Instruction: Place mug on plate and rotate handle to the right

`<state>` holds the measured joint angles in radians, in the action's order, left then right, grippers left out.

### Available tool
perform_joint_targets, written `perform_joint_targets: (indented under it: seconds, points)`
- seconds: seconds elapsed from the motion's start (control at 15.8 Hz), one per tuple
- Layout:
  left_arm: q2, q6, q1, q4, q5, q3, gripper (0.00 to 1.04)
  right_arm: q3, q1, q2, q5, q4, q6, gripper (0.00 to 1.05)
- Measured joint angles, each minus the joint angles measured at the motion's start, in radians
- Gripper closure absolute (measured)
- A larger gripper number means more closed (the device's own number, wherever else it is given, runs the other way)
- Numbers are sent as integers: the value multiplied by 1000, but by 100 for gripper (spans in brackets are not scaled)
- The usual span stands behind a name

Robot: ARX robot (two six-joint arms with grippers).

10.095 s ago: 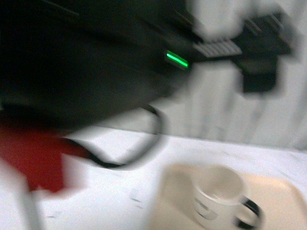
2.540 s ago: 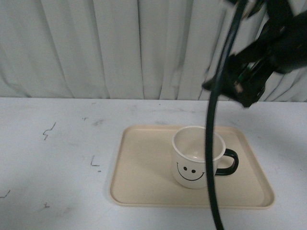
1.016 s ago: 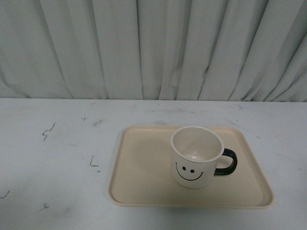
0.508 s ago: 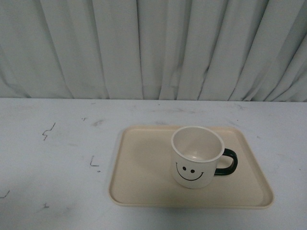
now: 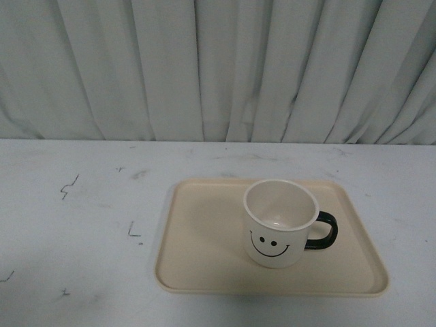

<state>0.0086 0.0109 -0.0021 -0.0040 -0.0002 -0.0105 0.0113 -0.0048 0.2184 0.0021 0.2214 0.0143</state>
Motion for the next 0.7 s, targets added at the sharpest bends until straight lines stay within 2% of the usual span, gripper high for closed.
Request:
perform_joint_targets:
  seconds: [0.44, 0.57, 0.7]
  points:
    - [0, 0, 0, 0, 0, 0, 7, 0, 0, -52, 0, -54, 0, 103]
    - [0, 0, 0, -1, 0, 0, 7, 0, 0, -216, -2, -218, 0, 103]
    - [0, 0, 0, 0, 0, 0, 7, 0, 0, -214, -2, -233, 0, 103]
